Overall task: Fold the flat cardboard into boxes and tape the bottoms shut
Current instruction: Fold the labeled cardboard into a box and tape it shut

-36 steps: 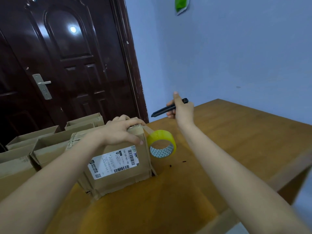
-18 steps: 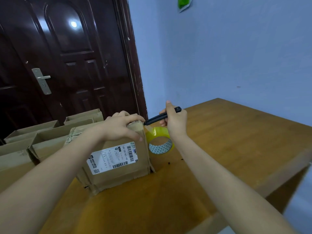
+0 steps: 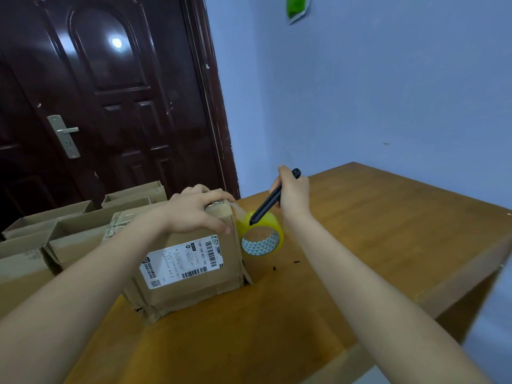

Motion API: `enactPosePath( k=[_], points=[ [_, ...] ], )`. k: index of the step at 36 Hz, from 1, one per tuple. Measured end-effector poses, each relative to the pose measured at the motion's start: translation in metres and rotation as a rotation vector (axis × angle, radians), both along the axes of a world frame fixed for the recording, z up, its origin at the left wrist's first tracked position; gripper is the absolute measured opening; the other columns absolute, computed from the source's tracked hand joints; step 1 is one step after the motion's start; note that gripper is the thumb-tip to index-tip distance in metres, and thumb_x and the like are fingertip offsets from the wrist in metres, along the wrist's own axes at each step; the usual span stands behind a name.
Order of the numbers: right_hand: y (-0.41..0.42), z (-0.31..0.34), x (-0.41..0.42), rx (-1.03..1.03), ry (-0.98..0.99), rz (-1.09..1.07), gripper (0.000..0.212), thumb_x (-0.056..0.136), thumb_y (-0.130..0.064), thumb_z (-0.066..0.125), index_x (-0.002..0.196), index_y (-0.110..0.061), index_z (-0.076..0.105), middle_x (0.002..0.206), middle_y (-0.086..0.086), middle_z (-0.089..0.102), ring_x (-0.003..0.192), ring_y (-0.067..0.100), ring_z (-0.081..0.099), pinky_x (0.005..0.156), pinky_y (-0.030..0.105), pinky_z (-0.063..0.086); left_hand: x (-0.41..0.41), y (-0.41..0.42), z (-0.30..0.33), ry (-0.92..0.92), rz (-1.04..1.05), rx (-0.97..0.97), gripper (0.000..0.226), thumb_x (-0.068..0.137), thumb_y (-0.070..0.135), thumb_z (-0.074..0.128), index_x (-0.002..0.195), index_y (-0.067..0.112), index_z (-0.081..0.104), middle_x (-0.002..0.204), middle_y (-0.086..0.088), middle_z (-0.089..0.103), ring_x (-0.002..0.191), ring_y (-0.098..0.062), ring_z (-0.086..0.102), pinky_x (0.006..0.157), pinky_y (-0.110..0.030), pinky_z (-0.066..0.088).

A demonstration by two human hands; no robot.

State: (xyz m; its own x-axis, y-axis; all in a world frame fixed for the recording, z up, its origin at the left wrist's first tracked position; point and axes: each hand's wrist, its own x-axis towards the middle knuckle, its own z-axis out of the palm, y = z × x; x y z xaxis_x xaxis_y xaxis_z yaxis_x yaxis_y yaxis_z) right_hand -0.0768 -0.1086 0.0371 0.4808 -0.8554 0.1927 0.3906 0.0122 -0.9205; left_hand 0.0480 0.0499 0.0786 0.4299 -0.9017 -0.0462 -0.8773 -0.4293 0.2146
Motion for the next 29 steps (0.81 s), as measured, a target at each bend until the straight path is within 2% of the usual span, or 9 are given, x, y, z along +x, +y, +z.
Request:
enactPosePath(
  k=[4,7,11,14,17,19,23,26,29],
  points=[
    [-0.010,0.004,-0.004,-0.001,-0.050,-0.043,0.047,0.096,-0.021,0.048,0.050,-0.010,0.042,0.041,0.000,0.043,0.042,0.014,0.051,0.050,0.022,0.048,0.000,0.000,-0.001,0.009,0.001,-0.006,0.082,0.043,0.076,0.052,0.122,0.060,0.041,0.122,0.004,0.037,0.118,-0.020,0.030,0.106,-0.044,0.026],
    [-0.017,0.011,-0.006,-0.090,0.017,-0.049,0.039,0.098,-0.022,0.048,0.060,-0.011,0.044,0.046,-0.001,0.048,0.042,0.015,0.053,0.054,0.029,0.049,0.000,-0.001,0.000,0.015,0.003,-0.010,0.080,0.042,0.075,0.053,0.120,0.061,0.041,0.122,0.005,0.037,0.118,-0.019,0.029,0.105,-0.043,0.025],
    [-0.022,0.004,-0.001,-0.600,0.432,-0.070,0.032,0.096,-0.028,0.051,0.068,-0.014,0.059,0.086,0.009,0.071,0.083,0.028,0.064,0.075,0.039,0.051,0.000,0.000,-0.001,0.017,0.004,-0.016,0.081,0.042,0.075,0.053,0.120,0.061,0.042,0.123,0.004,0.037,0.119,-0.020,0.029,0.107,-0.044,0.024],
    [-0.019,-0.013,0.006,-0.839,0.752,0.063,0.029,0.092,-0.040,0.056,0.079,-0.017,0.067,0.082,0.002,0.068,0.076,0.021,0.061,0.062,0.032,0.048,-0.001,0.000,-0.001,0.022,0.005,-0.018,0.081,0.041,0.075,0.054,0.120,0.061,0.042,0.125,0.004,0.037,0.120,-0.020,0.029,0.107,-0.044,0.023],
    [-0.016,-0.030,0.013,-1.021,0.921,0.000,0.028,0.093,-0.038,0.054,0.111,-0.023,0.069,0.111,0.000,0.065,0.094,0.021,0.062,0.070,0.032,0.052,0.000,0.000,0.000,0.028,0.005,-0.017,0.081,0.041,0.075,0.054,0.119,0.061,0.043,0.125,0.004,0.037,0.121,-0.020,0.028,0.108,-0.044,0.023],
    [-0.017,-0.037,0.019,-1.054,0.968,-0.018,0.031,0.094,-0.036,0.052,0.119,-0.023,0.064,0.123,0.001,0.057,0.101,0.024,0.061,0.075,0.034,0.052,0.001,0.000,-0.001,0.035,0.003,-0.023,0.080,0.041,0.075,0.055,0.119,0.062,0.043,0.126,0.005,0.037,0.122,-0.019,0.028,0.108,-0.044,0.023],
    [-0.028,-0.048,0.032,-1.027,1.120,0.014,0.029,0.094,-0.035,0.049,0.117,-0.019,0.056,0.120,0.005,0.059,0.099,0.027,0.059,0.066,0.029,0.041,-0.001,0.001,-0.001,0.038,0.009,-0.018,0.081,0.041,0.075,0.054,0.120,0.061,0.042,0.126,0.005,0.036,0.121,-0.018,0.027,0.106,-0.041,0.023],
    [-0.034,-0.057,0.039,-1.042,1.245,0.084,0.041,0.094,-0.038,0.049,0.134,-0.027,0.051,0.123,0.001,0.062,0.107,0.025,0.059,0.068,0.028,0.042,-0.001,0.001,-0.001,0.032,0.005,-0.023,0.082,0.041,0.075,0.054,0.120,0.061,0.042,0.124,0.006,0.037,0.120,-0.018,0.028,0.105,-0.040,0.024],
    [-0.035,-0.065,0.046,-1.104,1.302,0.122,0.045,0.094,-0.035,0.048,0.139,-0.034,0.045,0.125,-0.001,0.061,0.107,0.023,0.060,0.067,0.027,0.043,-0.002,0.001,-0.001,0.031,0.005,-0.023,0.083,0.041,0.075,0.053,0.121,0.060,0.042,0.123,0.006,0.037,0.119,-0.018,0.028,0.104,-0.040,0.024]
  ],
)
